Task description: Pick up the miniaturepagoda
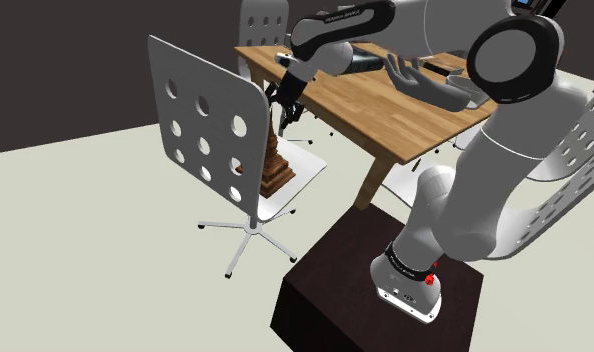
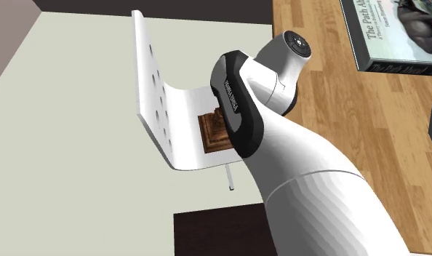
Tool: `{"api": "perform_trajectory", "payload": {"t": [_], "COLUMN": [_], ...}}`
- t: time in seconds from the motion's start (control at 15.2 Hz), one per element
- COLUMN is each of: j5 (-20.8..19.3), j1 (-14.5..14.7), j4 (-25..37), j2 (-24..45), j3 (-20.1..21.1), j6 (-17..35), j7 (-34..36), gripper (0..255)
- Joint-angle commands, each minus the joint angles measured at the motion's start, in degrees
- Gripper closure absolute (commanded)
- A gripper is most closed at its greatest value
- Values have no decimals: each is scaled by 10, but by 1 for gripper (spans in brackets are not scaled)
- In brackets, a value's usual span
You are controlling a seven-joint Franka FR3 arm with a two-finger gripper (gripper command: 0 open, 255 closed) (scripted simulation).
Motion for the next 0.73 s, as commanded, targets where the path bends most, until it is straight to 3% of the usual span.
{"api": "perform_trajectory", "payload": {"t": [0.0, 0.4, 0.46, 0.66], "j5": [17, 44, 44, 44], "j1": [1, 0, -1, 0], "j4": [-2, -18, -18, -18], "j2": [14, 34, 34, 34], "j3": [-1, 0, -1, -1], "j6": [8, 32, 32, 32], "j7": [-21, -48, -48, -48], "gripper": [0, 0, 255, 255]}}
